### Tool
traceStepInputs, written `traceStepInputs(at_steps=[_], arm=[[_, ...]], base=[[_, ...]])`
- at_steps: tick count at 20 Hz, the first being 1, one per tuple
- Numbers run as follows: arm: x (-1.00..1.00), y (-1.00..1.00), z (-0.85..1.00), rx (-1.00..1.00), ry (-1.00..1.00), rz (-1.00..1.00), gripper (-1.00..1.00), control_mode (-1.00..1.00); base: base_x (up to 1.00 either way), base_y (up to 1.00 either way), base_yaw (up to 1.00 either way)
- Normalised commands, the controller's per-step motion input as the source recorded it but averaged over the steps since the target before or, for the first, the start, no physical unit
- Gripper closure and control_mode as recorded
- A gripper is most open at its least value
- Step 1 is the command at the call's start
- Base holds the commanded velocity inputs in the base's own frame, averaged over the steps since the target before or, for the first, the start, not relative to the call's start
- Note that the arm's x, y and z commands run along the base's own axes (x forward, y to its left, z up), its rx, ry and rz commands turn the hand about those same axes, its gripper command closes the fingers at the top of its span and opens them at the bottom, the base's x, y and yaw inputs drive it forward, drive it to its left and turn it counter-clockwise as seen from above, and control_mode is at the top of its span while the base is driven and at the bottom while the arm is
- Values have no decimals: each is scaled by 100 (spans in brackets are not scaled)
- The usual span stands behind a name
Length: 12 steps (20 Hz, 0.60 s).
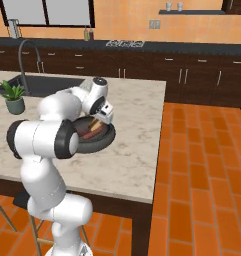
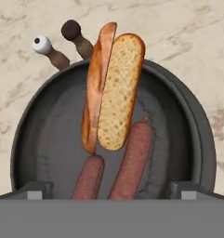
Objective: Place one bun and one sausage from the bowl on each plate.
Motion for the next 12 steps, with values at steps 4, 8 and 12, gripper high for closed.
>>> traceStepInputs(at_steps=[4,8,12], arm=[[53,0,-37,1,-3,0,-100,-100],[55,6,-24,0,-6,-1,-100,-100],[49,6,-26,0,-1,-1,-100,-100]], base=[[0,0,0],[0,0,0],[0,0,0]])
